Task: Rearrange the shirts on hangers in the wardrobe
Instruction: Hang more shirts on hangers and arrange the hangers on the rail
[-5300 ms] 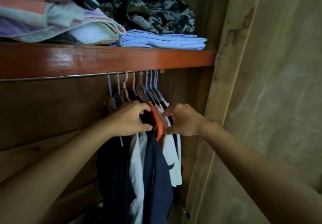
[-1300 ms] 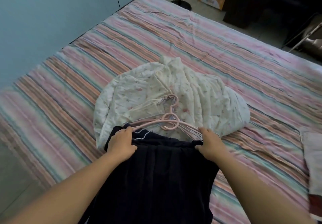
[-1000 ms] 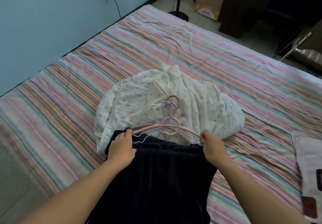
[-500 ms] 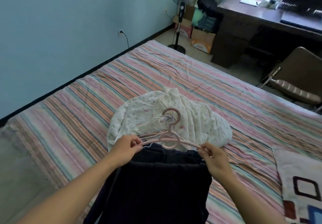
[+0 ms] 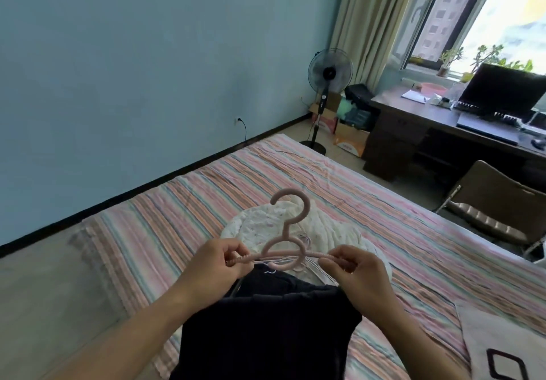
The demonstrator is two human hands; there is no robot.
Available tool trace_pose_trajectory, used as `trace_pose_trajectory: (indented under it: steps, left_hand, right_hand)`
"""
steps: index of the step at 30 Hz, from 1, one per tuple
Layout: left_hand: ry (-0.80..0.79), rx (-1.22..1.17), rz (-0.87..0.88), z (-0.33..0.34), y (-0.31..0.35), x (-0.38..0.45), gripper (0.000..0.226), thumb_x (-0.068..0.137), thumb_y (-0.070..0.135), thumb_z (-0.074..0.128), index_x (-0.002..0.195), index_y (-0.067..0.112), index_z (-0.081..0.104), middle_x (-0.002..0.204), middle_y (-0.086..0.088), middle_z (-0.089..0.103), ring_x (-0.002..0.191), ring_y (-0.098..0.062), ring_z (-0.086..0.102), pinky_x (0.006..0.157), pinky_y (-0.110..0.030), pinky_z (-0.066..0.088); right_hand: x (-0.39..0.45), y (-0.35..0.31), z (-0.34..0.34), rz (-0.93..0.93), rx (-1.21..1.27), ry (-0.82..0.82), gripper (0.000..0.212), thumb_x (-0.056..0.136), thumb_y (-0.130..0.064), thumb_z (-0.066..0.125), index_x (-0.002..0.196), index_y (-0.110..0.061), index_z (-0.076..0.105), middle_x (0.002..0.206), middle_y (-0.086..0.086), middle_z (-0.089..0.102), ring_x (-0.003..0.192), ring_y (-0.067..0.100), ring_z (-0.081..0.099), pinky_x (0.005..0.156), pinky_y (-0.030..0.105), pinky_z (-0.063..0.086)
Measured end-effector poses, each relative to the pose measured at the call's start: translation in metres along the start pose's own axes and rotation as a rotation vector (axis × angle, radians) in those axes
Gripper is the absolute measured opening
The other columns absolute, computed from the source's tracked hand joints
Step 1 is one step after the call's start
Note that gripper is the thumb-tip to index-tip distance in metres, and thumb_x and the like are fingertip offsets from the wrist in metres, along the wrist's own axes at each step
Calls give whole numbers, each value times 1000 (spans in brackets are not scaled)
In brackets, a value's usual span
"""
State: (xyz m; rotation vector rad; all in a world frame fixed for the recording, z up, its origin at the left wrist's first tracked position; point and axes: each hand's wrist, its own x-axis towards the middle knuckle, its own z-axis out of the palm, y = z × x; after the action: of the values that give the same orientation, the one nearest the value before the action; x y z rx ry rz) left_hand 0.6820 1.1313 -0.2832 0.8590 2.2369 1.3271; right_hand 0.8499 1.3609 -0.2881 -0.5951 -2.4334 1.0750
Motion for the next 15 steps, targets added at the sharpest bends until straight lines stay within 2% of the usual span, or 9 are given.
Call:
trace_pose_trajectory:
  steps: [4, 7, 10, 13, 15]
  left_hand:
    - [66, -17, 79, -36, 45, -55, 21, 77, 14, 83, 78, 33, 73, 70, -6, 68, 60, -15, 60, 67, -41, 56]
    - [93, -16, 127, -63, 72, -94, 23, 74, 14, 85, 81, 32, 73, 71, -7, 69, 67, -26, 64, 66, -43, 58]
    - [139, 30, 165, -87, 98, -132, 24, 72, 16, 86, 79, 34, 73, 69, -4, 69, 63, -18, 64, 63, -36, 60]
    - [227, 62, 201, -112, 118, -170, 26, 71, 17, 87, 78, 38, 73, 68, 1, 68, 59, -11, 61, 56, -24, 55]
    - [262, 89, 220, -129, 128, -198, 27, 71, 20, 87, 80, 42, 73, 69, 6, 69, 62, -9, 62, 55, -19, 54]
  right_hand:
    - [-22, -62, -19, -189, -35, -65, 11, 87, -25, 75, 86, -36, 72, 78, -18, 66, 77, 7, 61, 66, 13, 43]
    - [-42, -105, -31, -281, -60, -114, 7, 88, -33, 72, 84, -35, 67, 77, -15, 65, 72, 9, 59, 63, 17, 44]
    - [-60, -150, -37, -358, -64, -127, 15, 87, -41, 71, 78, -31, 62, 72, -8, 61, 61, 9, 51, 57, 22, 42]
    - [-79, -195, -44, -420, 4, -147, 7, 89, -37, 71, 84, -35, 66, 70, -14, 60, 60, 4, 50, 58, 14, 39]
    - [-93, -223, -48, -455, 35, -182, 2, 90, -36, 70, 88, -37, 69, 71, -15, 62, 62, 3, 51, 60, 14, 40]
